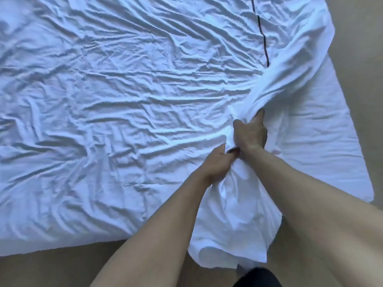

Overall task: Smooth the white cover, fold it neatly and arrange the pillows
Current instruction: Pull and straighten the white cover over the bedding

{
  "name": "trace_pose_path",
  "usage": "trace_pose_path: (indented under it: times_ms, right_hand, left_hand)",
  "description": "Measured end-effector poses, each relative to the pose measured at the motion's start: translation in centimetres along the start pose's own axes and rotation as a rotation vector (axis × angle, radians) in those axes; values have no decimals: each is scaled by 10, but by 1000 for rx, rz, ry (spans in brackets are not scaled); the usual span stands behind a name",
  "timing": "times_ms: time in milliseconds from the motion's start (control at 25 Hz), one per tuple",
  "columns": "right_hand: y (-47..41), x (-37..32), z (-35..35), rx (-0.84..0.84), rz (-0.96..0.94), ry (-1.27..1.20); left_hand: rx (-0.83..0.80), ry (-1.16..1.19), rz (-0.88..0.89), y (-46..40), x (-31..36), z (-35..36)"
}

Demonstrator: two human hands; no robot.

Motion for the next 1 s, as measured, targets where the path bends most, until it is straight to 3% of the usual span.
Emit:
trace_pose_path:
  times_ms: [120, 280, 440, 560, 600, 680, 800, 880, 1000]
  right_hand:
    - [58, -136, 121, -97, -177, -85]
    - [146, -260, 277, -465, -411, -22]
    - [230, -232, 394, -951, -562, 256]
    - [274, -140, 413, -1187, -385, 301]
    - [281, -108, 407, -1194, -300, 283]
    - [282, -59, 385, -1035, -109, 141]
    - [281, -28, 341, -839, 17, -35]
    - [274, -13, 299, -750, 22, 1]
    - [269, 41, 229, -639, 154, 123]
  left_hand:
    - [258, 296, 136, 84, 13, -156]
    - [583, 377, 108, 173, -22, -321]
    - [726, 469, -183, 185, -156, -384]
    - [892, 602, -508, 200, -270, -382]
    - [955, 586, -575, 207, -294, -383]
    - [1009, 481, -605, 217, -314, -383]
    - [873, 353, -503, 222, -306, -375]
    - [709, 132, -600, 222, -303, -358]
    - [648, -29, -702, 231, -311, -340]
Point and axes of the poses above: each hand's wrist, its own y-axis away from the middle knuckle, its own z-axis out of the palm, x = y × z, the point moved 6 cm from there along -y, towards the middle knuckle, and after that the axes turned 13 degrees about -z, right-handed, at the moved point
